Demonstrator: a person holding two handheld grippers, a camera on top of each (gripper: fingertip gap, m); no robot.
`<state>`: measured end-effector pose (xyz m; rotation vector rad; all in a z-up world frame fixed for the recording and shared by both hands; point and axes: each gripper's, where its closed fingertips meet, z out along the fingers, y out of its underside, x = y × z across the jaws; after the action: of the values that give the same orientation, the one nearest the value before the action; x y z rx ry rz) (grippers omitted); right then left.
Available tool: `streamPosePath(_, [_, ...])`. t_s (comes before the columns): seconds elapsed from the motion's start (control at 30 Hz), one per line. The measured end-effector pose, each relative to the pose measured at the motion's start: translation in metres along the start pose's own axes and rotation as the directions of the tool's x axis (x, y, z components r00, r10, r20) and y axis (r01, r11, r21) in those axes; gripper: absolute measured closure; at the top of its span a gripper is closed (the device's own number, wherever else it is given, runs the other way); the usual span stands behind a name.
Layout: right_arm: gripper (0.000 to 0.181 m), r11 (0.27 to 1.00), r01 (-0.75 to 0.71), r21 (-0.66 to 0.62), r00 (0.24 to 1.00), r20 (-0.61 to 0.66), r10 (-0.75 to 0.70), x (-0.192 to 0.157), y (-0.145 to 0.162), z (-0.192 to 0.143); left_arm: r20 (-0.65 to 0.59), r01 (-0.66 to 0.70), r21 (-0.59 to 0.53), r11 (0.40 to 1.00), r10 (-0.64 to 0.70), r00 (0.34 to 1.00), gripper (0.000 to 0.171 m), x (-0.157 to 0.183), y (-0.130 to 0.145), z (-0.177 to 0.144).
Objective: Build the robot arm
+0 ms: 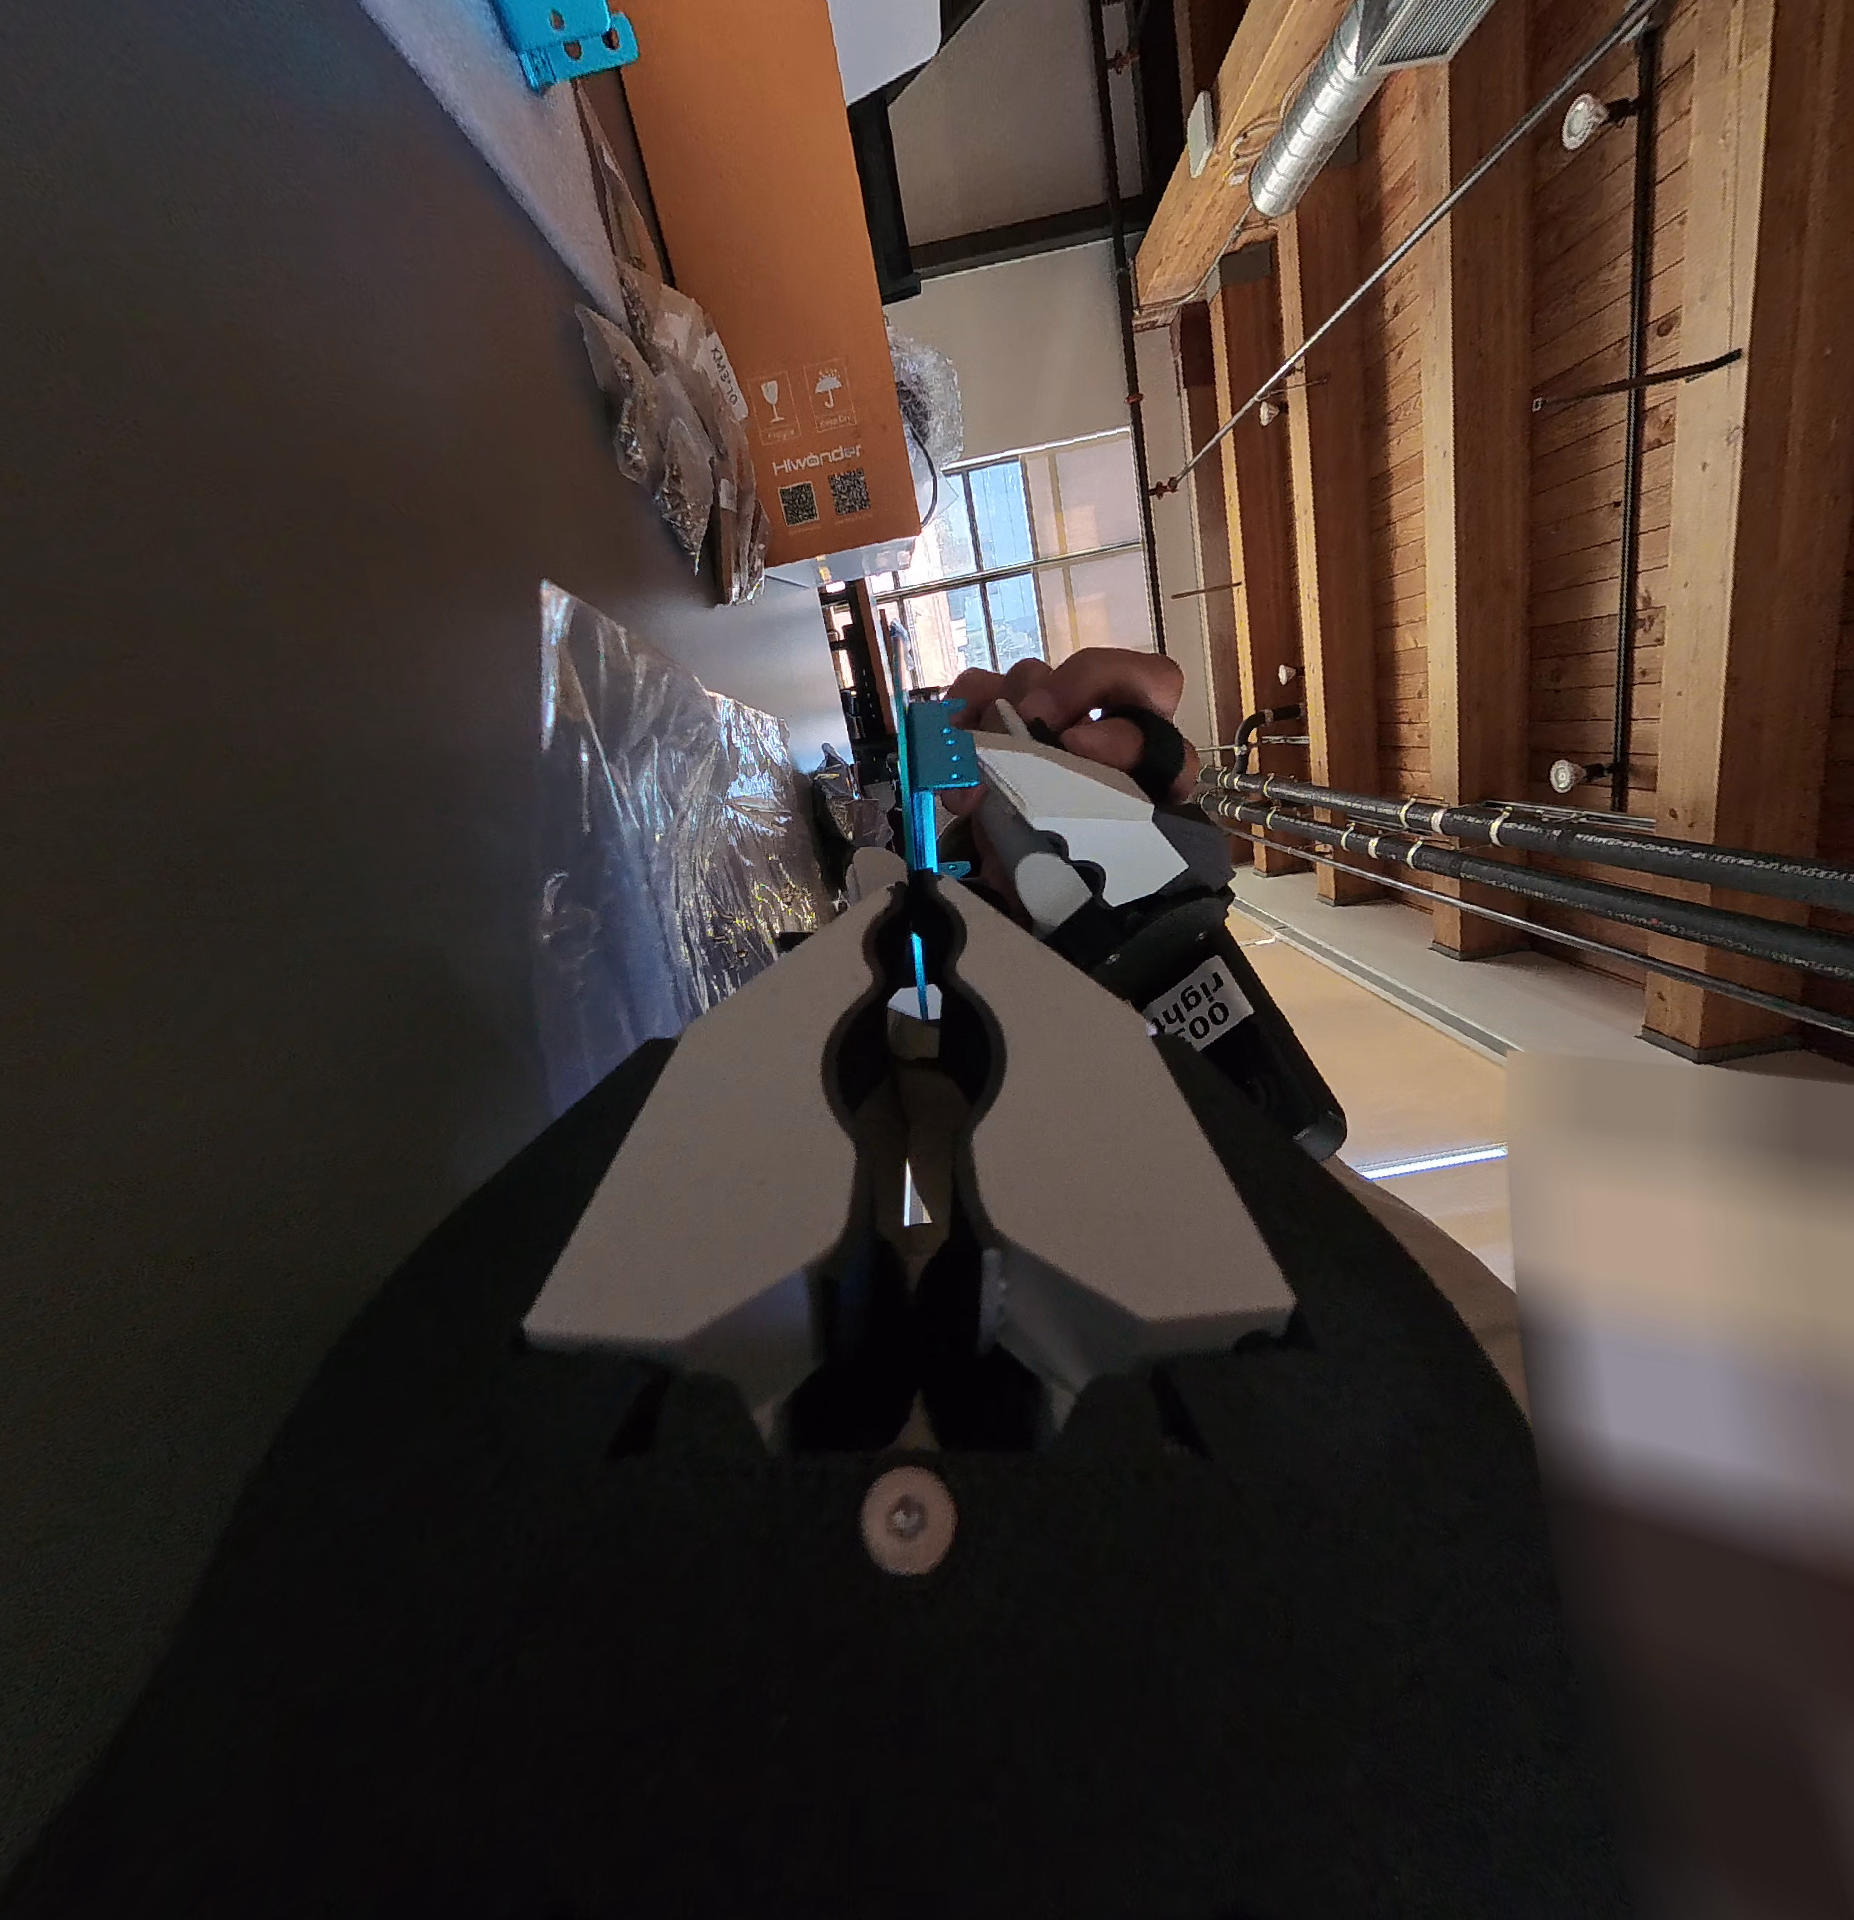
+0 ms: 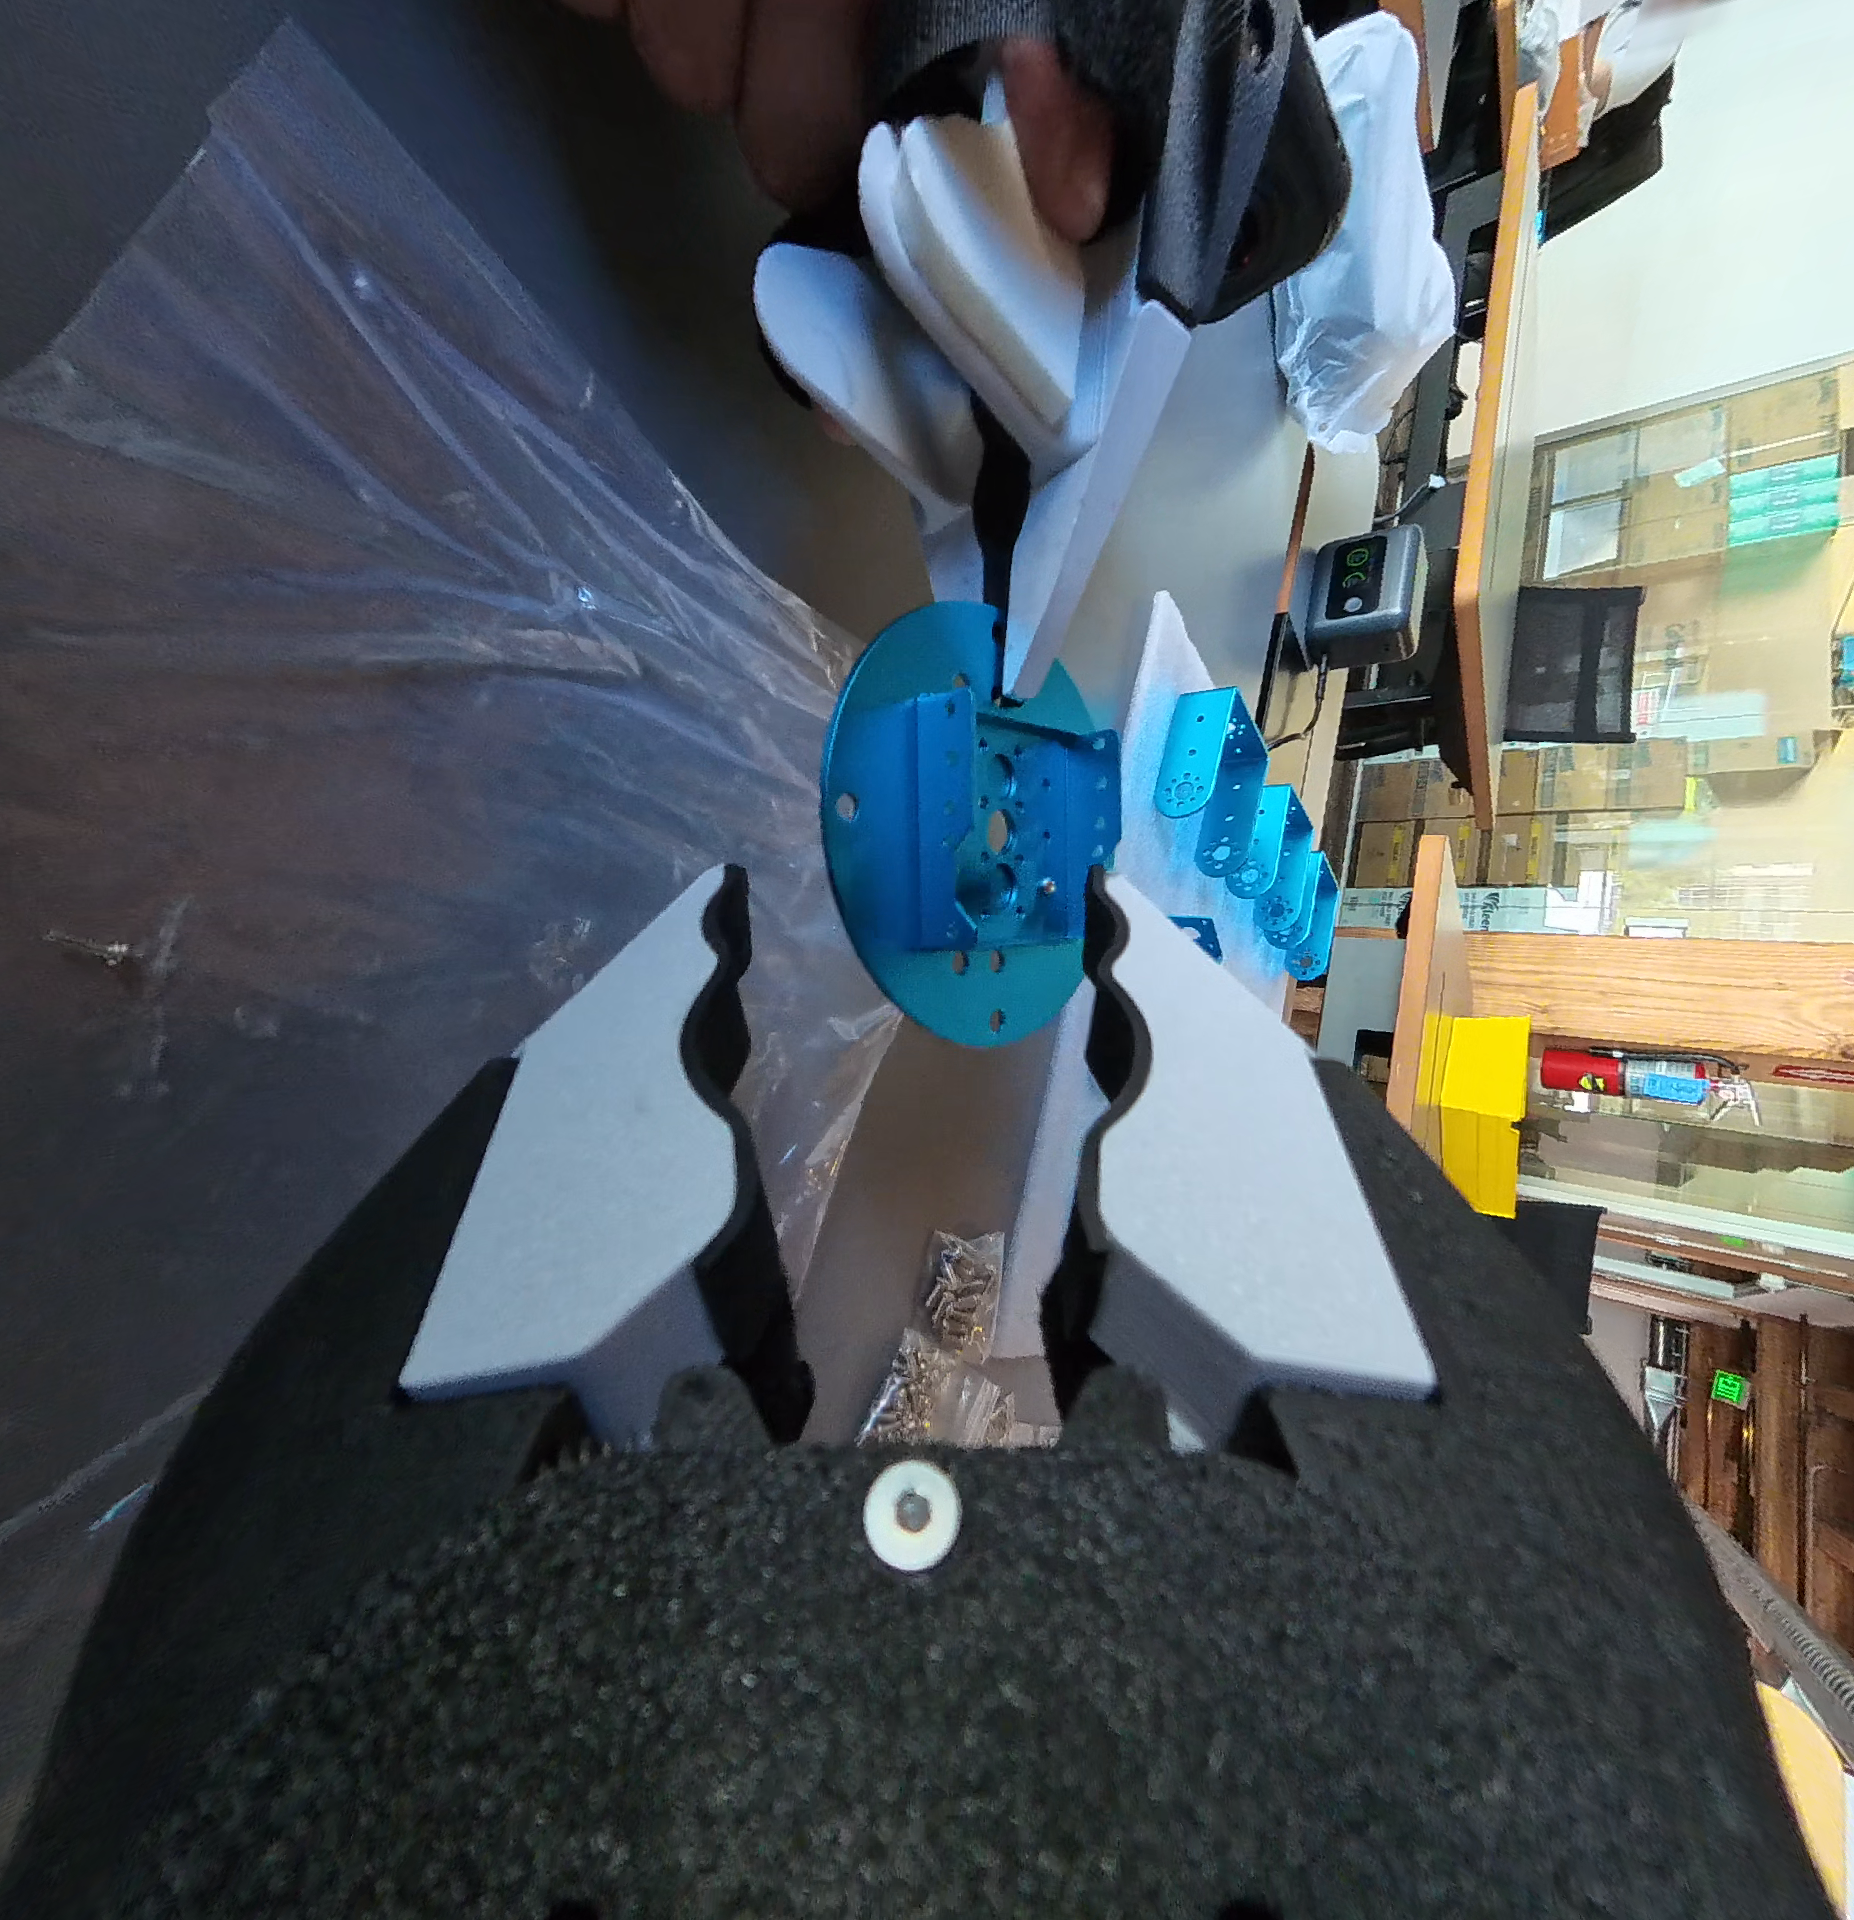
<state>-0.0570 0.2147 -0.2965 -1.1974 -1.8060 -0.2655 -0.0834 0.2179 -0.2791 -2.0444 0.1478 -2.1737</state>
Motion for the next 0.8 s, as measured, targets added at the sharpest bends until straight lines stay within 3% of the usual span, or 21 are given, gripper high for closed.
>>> streamPosePath(0.3, [0.115, 1.000, -0.014, 0.013, 1.000, 0.000, 0.014, 0.000, -0.005, -0.004, -0.004, 0.001, 0.008, 1.000, -0.001, 1.000, 0.171, 0.000, -0.002, -0.001])
streamPosePath(0.5, [0.114, 0.974, -0.204, 0.096, 0.978, -0.009, 0.206, 0.028, -0.019, -0.044, -0.006, 0.003, 0.007, 1.000, -0.003, 1.000, 0.171, 0.001, -0.002, -0.001])
streamPosePath(0.57, [0.121, 0.945, -0.313, 0.096, 0.945, 0.132, 0.300, 0.014, -0.020, -0.057, -0.006, 0.003, 0.006, 1.000, -0.003, 1.000, 0.171, 0.001, -0.001, -0.001])
streamPosePath(0.63, [0.121, 0.900, -0.437, 0.008, 0.858, 0.304, 0.414, -0.010, -0.013, -0.064, -0.003, -0.001, 0.004, 1.000, 0.001, 1.000, 0.171, 0.000, -0.001, -0.001])
streamPosePath(0.7, [0.145, 0.863, -0.502, -0.049, 0.763, 0.443, 0.470, -0.035, -0.006, -0.070, 0.002, -0.005, 0.005, 1.000, 0.005, 1.000, 0.171, 0.000, -0.001, 0.000])
streamPosePath(0.73, [0.156, 0.851, -0.521, -0.064, 0.728, 0.487, 0.483, -0.043, -0.002, -0.069, 0.004, -0.007, 0.004, 1.000, 0.007, 1.000, 0.171, 0.000, -0.001, 0.000])
streamPosePath(0.8, [0.159, 0.833, -0.549, -0.074, 0.691, 0.521, 0.502, -0.051, 0.009, -0.062, 0.004, -0.010, -0.004, 1.000, 0.010, 1.000, 0.171, 0.000, 0.001, 0.000])
